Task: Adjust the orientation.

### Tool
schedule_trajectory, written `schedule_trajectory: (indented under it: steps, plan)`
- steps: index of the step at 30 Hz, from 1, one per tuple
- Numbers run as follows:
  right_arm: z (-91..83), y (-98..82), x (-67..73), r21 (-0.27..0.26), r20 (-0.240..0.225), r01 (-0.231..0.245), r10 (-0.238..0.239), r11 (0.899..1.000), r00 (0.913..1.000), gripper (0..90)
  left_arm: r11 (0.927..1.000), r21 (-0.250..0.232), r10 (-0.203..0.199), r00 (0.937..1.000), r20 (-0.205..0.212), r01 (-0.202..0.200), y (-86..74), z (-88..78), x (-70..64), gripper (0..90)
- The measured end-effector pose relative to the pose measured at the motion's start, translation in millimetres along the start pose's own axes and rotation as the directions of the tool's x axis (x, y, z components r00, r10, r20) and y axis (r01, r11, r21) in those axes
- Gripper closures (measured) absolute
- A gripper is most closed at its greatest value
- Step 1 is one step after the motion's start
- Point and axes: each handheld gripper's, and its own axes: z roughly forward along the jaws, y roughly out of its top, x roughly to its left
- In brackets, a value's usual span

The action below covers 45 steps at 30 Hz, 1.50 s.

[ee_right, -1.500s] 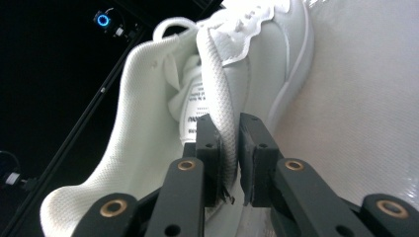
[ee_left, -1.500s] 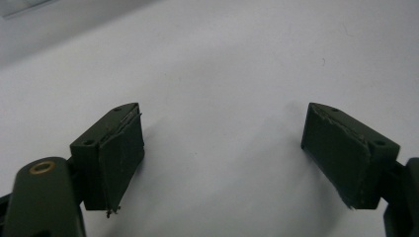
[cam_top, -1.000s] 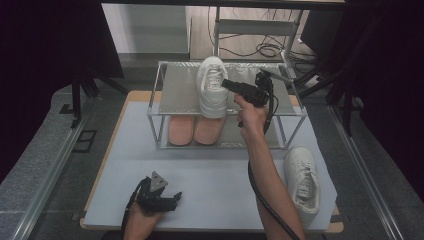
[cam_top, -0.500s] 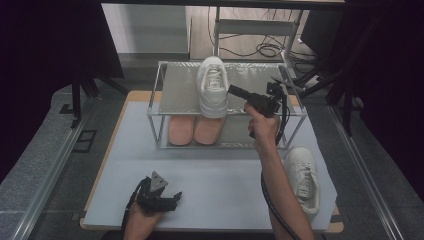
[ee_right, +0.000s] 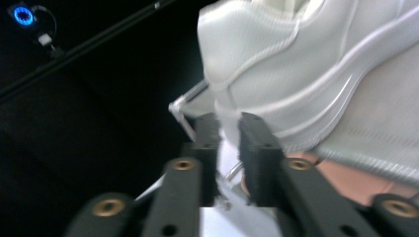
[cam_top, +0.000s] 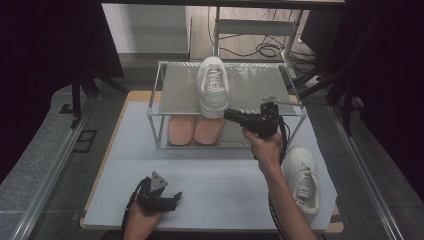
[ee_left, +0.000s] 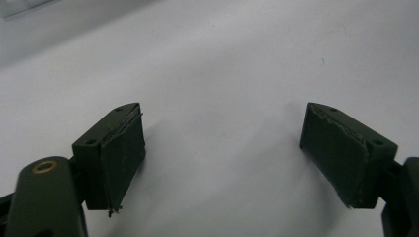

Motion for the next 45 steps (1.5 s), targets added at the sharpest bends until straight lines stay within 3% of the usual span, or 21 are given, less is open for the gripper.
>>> schedule_trajectory:
  steps: [3, 6, 10, 12, 18, 24, 29, 33, 37, 39, 41, 45]
  plan:
    - [7.5, -8.2, -1.0, 0.028, -0.006, 0.004, -0.003, 1.0, 1.0, 89.3, 1.0, 0.0, 0.0, 1.0, 0.0, 0.0, 0.0, 0.0, -0.1, 17.2]
    - [16.4, -12.1, -4.7, 0.051, 0.02, 0.019, -0.02, 0.998, 0.9996, 89.8, 1.0, 0.0, -0.002, 1.0, 0.001, 0.002, 0.0, 0.0, 0.1, 17.2]
    - [23.2, -13.2, -10.6, 0.046, 0.031, -0.002, 0.001, 0.999, 0.9995, 89.9, 1.0, 0.0, -0.001, 1.0, 0.001, 0.001, 0.0, 0.0, 0.1, 17.3]
    - [24.3, -13.2, -12.2, 0.04, 0.019, -0.02, 0.019, 0.999, 0.9996, 89.9, 1.0, -0.001, 0.0, 1.0, 0.002, 0.0, 0.0, -0.1, 0.1, 17.6]
    - [31.0, -13.2, -10.2, 0.042, 0.013, -0.015, 0.015, 0.999, 0.9998, 90.0, 1.0, 0.0, 0.001, 1.0, 0.002, -0.001, 0.0, -0.1, 0.0, 17.7]
    - [42.3, -12.4, -5.4, 0.053, 0.011, -0.011, 0.01, 0.999, 0.9999, 89.9, 1.0, -0.001, 0.0, 1.0, 0.002, 0.0, 0.0, -0.1, 0.0, 17.7]
    - [41.9, -13.1, -6.2, 0.057, 0.005, -0.011, 0.011, 0.998, 0.9999, 89.6, 1.0, -0.001, 0.001, 1.0, 0.003, -0.001, -0.1, -0.2, 0.0, 17.9]
    - [37.3, -13.4, -3.9, 0.063, 0.023, -0.003, 0.002, 0.998, 0.9997, 81.0, 1.0, -0.001, 0.0, 1.0, 0.003, 0.0, -0.1, -0.1, 0.0, 17.9]
    - [31.2, -13.6, 1.1, 0.096, 0.064, 0.032, -0.038, 0.995, 0.9972, 67.2, 1.0, 0.0, 0.001, 1.0, 0.002, -0.001, -0.1, -0.2, 0.0, 17.9]
    - [28.1, -13.7, 4.4, 0.113, 0.08, 0.071, -0.08, 0.991, 0.9935, 60.6, 1.0, -0.001, 0.001, 1.0, 0.002, -0.001, -0.1, -0.2, 0.0, 17.9]
    - [25.3, -14.2, 9.2, 0.13, 0.101, 0.127, -0.14, 0.983, 0.985, 54.7, 1.0, -0.001, 0.0, 1.0, 0.002, 0.0, -0.1, -0.1, 0.0, 17.9]
    - [18.5, -16.8, 18.1, 0.157, 0.125, 0.233, -0.254, 0.96, 0.9592, 44.9, 1.0, -0.001, 0.001, 1.0, 0.002, -0.001, -0.1, -0.2, 0.0, 17.8]
